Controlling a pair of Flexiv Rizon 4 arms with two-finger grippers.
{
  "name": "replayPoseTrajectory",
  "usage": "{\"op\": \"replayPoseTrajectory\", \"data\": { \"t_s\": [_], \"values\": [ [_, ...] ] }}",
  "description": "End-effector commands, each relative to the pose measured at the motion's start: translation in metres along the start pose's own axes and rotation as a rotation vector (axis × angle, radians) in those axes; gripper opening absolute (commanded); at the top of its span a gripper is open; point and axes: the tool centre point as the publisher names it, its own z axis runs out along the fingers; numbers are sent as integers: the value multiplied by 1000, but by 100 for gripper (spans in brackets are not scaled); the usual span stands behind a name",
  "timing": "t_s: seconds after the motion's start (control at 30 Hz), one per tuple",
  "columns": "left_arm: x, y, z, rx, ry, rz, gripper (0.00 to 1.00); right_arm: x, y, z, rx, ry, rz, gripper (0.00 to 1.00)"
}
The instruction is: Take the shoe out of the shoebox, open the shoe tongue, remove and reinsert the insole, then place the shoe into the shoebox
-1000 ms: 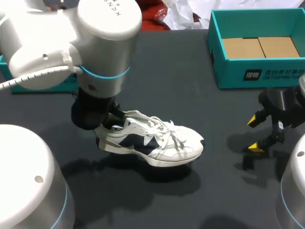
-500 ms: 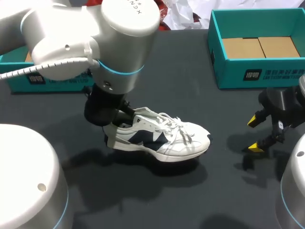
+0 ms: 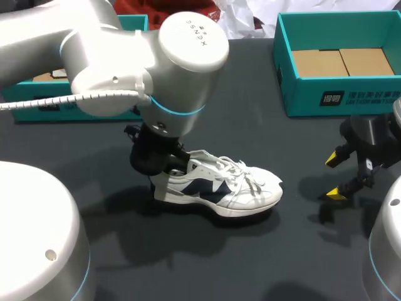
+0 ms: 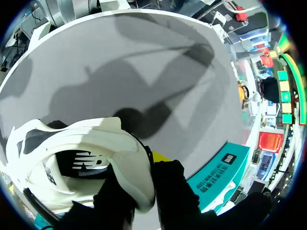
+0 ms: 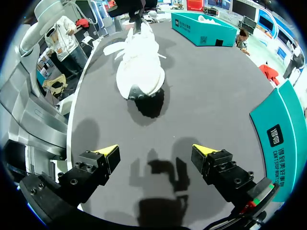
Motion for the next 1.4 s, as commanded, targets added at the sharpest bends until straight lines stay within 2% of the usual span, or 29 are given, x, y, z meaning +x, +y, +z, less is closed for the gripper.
{"op": "replayPoseTrajectory", "data": {
  "t_s": [0.03,0.27,0.67,1.4],
  "values": [
    [-20,12,7,25,32,-12,0,2,0,0,2,-4,0,100],
    [-35,19,19,46,51,-48,0,2,0,0,2,-4,0,100],
    [-51,21,31,30,78,-77,0,2,0,0,2,-4,0,100],
    [-64,12,29,47,103,-121,0,2,0,0,2,-4,0,100]
  ]
}}
